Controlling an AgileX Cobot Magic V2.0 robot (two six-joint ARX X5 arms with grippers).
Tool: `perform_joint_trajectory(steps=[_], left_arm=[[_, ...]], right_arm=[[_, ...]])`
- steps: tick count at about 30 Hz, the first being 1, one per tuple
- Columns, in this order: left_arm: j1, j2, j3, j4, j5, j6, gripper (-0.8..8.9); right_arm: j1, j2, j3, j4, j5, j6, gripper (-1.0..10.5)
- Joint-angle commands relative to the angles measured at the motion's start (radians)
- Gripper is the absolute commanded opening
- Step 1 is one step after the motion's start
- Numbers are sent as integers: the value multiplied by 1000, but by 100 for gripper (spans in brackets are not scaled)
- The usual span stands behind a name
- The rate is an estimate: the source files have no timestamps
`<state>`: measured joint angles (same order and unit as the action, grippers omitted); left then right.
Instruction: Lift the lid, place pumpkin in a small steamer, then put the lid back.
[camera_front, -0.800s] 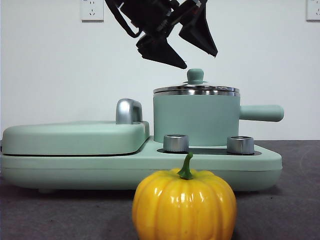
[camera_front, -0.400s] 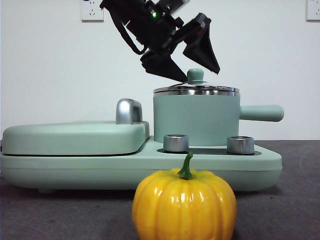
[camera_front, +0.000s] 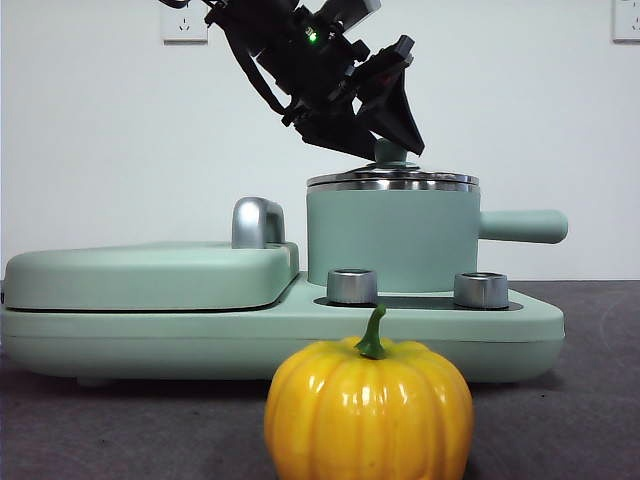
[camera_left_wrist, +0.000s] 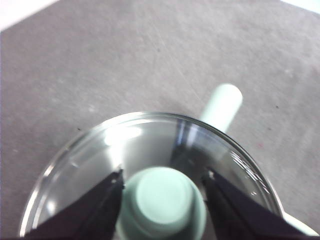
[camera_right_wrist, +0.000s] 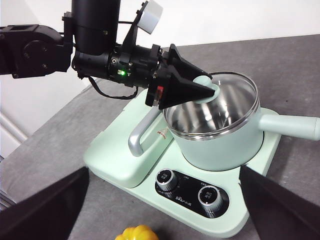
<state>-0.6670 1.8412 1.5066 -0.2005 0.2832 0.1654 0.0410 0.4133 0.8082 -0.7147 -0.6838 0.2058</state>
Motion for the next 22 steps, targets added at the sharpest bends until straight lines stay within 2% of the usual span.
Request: perform_joint_trajectory(steps=[1,3,6,8,13,19,22], left_arm=[[-7,29,26,13,-9,6,206],[-7,32,26,9,-26,6,142],[-7,34,26,9,-27,6,133],[-7,34,26,11,-26,6,80],[-7,5,42,-13,-26,-22,80],[-4,-120,43,-15,-26,-24,80],[6,-189,43,-68,-26,-24,80]], right_arm=[[3,5,16,7,0,-8,477],[3,5,16,7,0,-8,478],[3,5,16,7,-1,-4,477],[3,5,16,7,-1,-3,478],[3,5,16,3,0,-4,477],[4,47,45,-35,-1,12,477],[17,100,85,-92,-6,10,477]])
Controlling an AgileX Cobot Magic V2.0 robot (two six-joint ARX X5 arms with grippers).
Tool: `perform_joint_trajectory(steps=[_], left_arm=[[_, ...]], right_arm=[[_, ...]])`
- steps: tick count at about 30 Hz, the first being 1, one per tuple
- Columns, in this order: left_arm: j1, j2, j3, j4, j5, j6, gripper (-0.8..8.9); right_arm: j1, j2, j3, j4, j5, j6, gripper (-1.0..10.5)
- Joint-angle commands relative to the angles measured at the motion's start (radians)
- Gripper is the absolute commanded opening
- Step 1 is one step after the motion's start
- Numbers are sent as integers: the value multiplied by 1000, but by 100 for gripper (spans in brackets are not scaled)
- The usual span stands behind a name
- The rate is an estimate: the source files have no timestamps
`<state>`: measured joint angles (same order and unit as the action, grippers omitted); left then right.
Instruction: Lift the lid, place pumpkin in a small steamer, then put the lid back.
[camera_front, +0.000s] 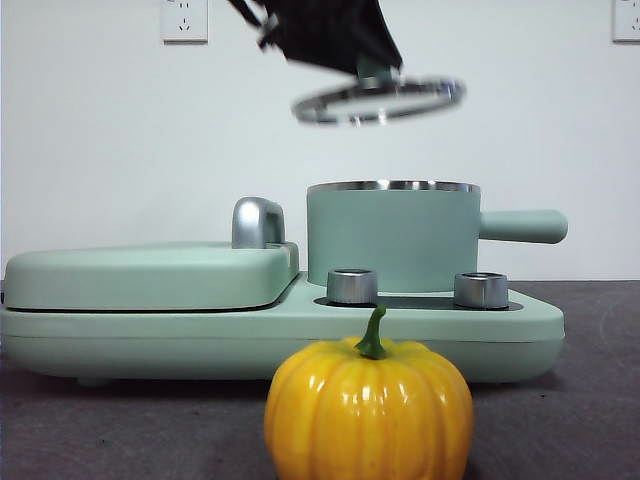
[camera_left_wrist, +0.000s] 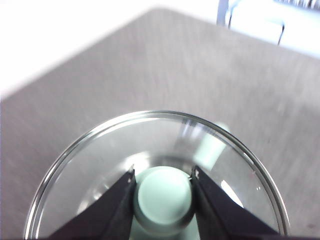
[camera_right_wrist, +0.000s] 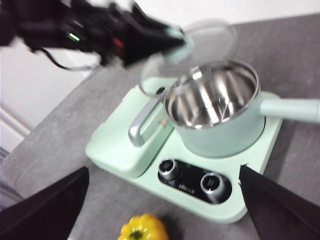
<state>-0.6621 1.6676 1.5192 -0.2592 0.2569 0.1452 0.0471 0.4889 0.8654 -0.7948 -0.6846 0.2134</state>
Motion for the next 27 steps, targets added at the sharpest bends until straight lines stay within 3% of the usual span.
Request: perform_joint_trajectory(steps=[1,8,13,22,27], left_arm=[[7,-42,30,-44,0,-4,80],[58,-174,30,-217,0,-2,80],[111,-259,30,-312,0,-2,80],[195,-348,30,-448,0,0,76],[232,-365,30,-460,0,0,50]], right_arm=[[26,45,42,-27,-8,2,477],[156,163,92,-91,10,12,477],[294,266,98,-99,63,68,477],[623,494,98,-95,321,151,477],[765,631,98,-88,404,179,477]])
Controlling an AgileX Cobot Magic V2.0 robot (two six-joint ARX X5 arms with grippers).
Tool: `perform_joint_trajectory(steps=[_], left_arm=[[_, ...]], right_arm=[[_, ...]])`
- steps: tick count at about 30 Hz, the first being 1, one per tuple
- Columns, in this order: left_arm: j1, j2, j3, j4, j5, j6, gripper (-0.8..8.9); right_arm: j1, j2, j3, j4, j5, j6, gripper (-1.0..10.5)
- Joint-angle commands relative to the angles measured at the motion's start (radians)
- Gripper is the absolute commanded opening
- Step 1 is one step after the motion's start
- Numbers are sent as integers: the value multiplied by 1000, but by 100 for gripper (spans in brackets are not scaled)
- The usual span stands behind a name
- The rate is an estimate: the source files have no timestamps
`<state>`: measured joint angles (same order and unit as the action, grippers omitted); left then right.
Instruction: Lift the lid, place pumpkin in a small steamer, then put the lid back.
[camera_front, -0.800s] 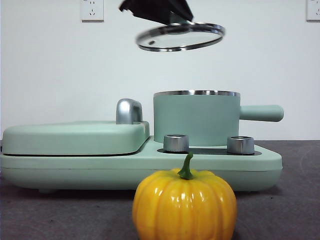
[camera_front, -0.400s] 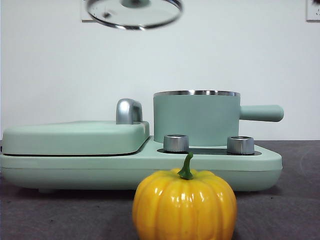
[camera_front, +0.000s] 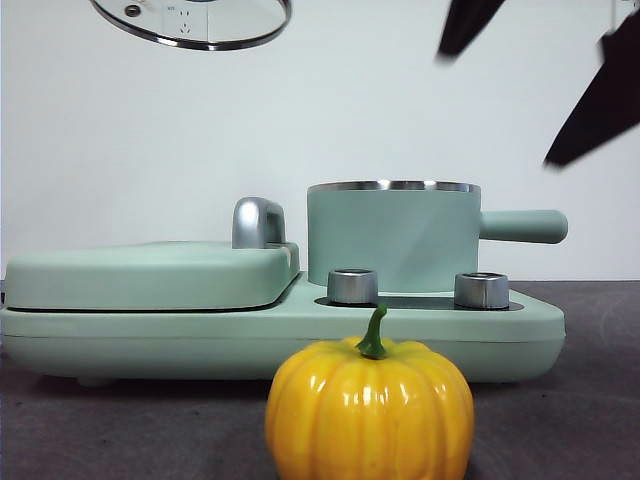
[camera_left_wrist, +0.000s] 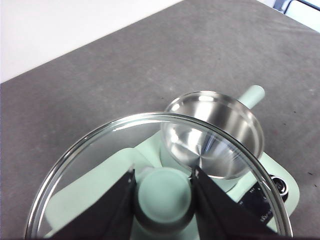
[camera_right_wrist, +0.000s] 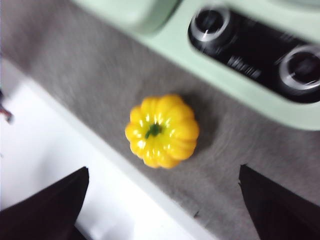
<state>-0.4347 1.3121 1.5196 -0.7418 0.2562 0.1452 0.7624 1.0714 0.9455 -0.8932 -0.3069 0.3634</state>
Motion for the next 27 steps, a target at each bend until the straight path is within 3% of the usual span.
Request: perform_joint_trajectory(steps=[1,10,18,24,27], left_arm=[[11,-11,30,23,1,0,50],[55,-12,29,24,1,0,50],[56,-12,29,24,1,0,50],[56,-12,29,24,1,-1,50],[56,-12,29,24,1,-1,50]], right_arm=[[76,73,18,13,43,30,478],[220,256,18,85,126,30,498],[260,370,18,187,130,29,556],[264,445,18,219,222,19,556],[264,478,18,243,224,19,556]])
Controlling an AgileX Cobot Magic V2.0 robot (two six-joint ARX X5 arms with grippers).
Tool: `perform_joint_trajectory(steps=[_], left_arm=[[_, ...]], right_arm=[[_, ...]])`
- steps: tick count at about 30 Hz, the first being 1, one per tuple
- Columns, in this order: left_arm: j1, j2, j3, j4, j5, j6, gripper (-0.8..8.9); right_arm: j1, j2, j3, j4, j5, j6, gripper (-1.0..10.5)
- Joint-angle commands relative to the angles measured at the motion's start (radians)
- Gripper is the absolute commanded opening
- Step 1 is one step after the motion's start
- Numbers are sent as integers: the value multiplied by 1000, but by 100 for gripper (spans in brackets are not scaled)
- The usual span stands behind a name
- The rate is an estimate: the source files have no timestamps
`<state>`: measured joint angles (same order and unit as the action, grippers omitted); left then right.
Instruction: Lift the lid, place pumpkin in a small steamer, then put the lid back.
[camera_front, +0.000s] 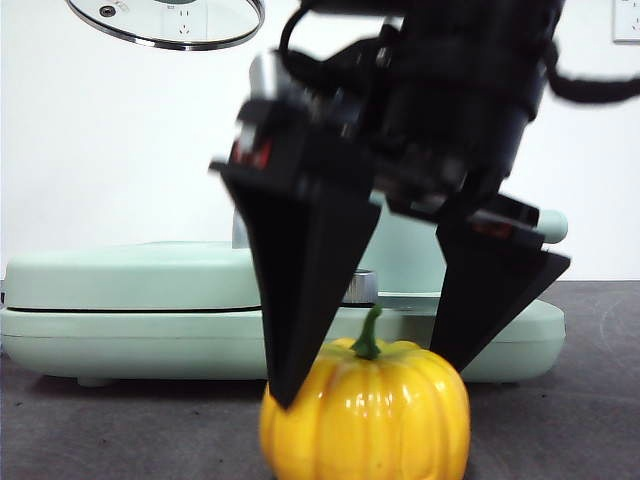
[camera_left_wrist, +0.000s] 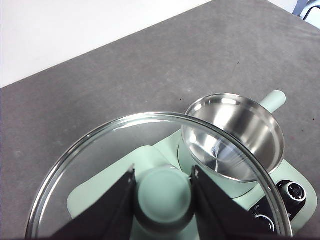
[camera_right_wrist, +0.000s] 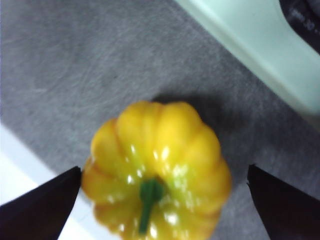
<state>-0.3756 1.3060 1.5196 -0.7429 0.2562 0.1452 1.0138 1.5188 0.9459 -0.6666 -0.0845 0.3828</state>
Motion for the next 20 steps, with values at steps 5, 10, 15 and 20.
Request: perform_joint_trajectory(steps=[5,10,15,20], left_arm=[[-3,-6,29,25,1,-1,50],[-3,-6,29,25,1,-4,50],[-3,-6,29,24,1,-4,50],[-3,-6,29,24,1,-3,50]], right_arm=[[19,67,18,31,-20,1,556],[25,90,18,34,-18,2,540],[30,95,18,34,-20,2,358],[29,94,31,18,-51,2,326]])
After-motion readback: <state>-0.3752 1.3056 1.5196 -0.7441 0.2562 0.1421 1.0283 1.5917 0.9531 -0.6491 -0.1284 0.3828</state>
